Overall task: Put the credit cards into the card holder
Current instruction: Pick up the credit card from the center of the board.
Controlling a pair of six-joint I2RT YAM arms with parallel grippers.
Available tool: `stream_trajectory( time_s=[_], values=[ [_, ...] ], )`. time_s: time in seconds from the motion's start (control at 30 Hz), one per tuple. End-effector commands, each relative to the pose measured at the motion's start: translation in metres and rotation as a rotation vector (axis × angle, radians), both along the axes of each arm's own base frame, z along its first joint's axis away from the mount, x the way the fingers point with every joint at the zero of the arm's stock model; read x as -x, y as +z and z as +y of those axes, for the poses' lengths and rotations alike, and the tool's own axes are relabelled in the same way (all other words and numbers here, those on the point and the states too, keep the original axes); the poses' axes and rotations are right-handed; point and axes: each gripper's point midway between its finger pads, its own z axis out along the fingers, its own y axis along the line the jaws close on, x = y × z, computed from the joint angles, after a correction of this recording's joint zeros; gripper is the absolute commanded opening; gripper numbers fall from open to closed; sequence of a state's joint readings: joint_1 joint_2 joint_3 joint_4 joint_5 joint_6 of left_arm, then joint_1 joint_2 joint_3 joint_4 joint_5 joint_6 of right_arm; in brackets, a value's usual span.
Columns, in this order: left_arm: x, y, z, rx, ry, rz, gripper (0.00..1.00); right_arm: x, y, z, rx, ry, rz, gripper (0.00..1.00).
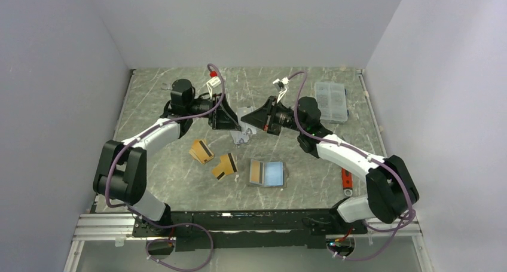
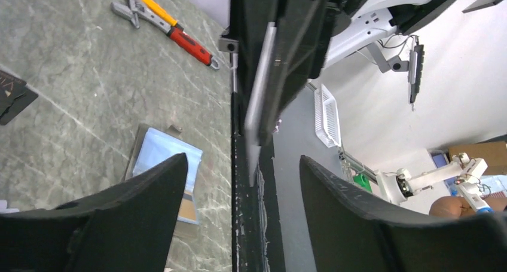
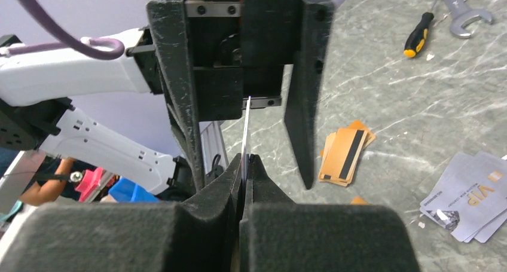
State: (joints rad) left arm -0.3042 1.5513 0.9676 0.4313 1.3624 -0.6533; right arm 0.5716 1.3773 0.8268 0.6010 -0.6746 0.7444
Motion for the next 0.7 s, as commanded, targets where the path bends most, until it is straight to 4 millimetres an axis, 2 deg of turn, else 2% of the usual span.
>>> stream_trajectory(
  time_s=[0.0, 0.13, 0.17, 0.4, 0.5, 0.57, 0.67],
  values=[
    [0.011, 0.030, 0.002, 0.060, -0.071, -0.133, 0.70, -0.012, 0.031, 0.002, -0.089, -0.050, -0.079, 0.00],
    [0.011, 0.029, 0.003, 0.058, -0.081, -0.139, 0.47, -0.019, 0.025, 0.001, -0.097, -0.081, -0.044, 0.00],
    [0.011, 0.027, 0.003, 0.053, -0.079, -0.129, 0.45, -0.020, 0.024, 0.002, -0.101, -0.087, -0.037, 0.00],
    [0.004, 0.016, -0.004, 0.004, -0.054, -0.147, 0.48, -0.025, 0.021, 0.006, -0.133, -0.111, -0.002, 0.00],
    [-0.004, 0.012, -0.006, -0.015, -0.029, -0.149, 0.46, -0.024, 0.017, 0.012, -0.125, -0.099, 0.011, 0.00],
    [-0.009, 0.010, -0.005, -0.023, -0.016, -0.150, 0.40, -0.023, 0.011, 0.013, -0.115, -0.090, 0.026, 0.00],
    [-0.019, 0.003, 0.000, -0.046, -0.005, -0.126, 0.20, -0.020, 0.004, 0.010, -0.086, -0.080, 0.047, 0.00]
  ],
)
